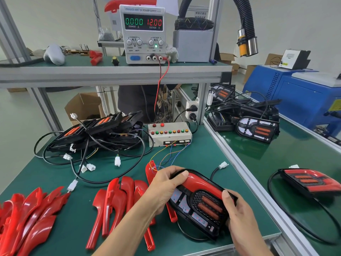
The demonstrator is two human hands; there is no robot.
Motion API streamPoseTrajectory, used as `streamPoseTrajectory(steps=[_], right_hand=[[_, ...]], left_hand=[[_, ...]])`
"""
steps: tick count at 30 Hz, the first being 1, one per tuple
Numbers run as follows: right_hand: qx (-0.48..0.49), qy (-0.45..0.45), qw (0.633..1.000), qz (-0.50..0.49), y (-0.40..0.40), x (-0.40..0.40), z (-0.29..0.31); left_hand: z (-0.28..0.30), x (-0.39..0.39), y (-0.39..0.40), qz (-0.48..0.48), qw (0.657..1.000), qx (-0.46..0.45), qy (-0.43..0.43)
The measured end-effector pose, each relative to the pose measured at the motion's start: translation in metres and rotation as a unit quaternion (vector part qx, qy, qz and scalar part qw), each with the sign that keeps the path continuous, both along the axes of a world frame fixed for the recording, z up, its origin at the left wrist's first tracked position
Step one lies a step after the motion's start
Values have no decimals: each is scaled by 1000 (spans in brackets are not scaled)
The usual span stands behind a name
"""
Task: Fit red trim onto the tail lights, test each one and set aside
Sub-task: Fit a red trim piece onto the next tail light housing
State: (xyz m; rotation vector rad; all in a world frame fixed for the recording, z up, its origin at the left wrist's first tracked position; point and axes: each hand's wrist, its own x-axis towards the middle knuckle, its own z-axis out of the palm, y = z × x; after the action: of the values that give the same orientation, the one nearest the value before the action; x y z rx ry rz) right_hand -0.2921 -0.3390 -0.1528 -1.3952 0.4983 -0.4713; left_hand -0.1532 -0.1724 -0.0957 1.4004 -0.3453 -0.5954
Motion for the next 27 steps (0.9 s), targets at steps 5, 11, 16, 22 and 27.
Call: streamPoseTrajectory(steps=[5,11,16,22,27], right_hand=[[-4,-1,1000,-11,1,1,-1],[31,-8,999,-4,0,-2,1],[41,-15,999,1,0,-3,5],[1,-17,1000,-23,-1,-1,6],[15,-8,999,-32,-1,-1,5]], left_hand=[[-4,0,0,-1,1000,12,-29],[0,4,9,-80,996,-2,-27],[3,2,9,-77,996,-16,-48],[3,1,6,-65,997,-38,-9],[1,5,4,-66,997,-28,0]])
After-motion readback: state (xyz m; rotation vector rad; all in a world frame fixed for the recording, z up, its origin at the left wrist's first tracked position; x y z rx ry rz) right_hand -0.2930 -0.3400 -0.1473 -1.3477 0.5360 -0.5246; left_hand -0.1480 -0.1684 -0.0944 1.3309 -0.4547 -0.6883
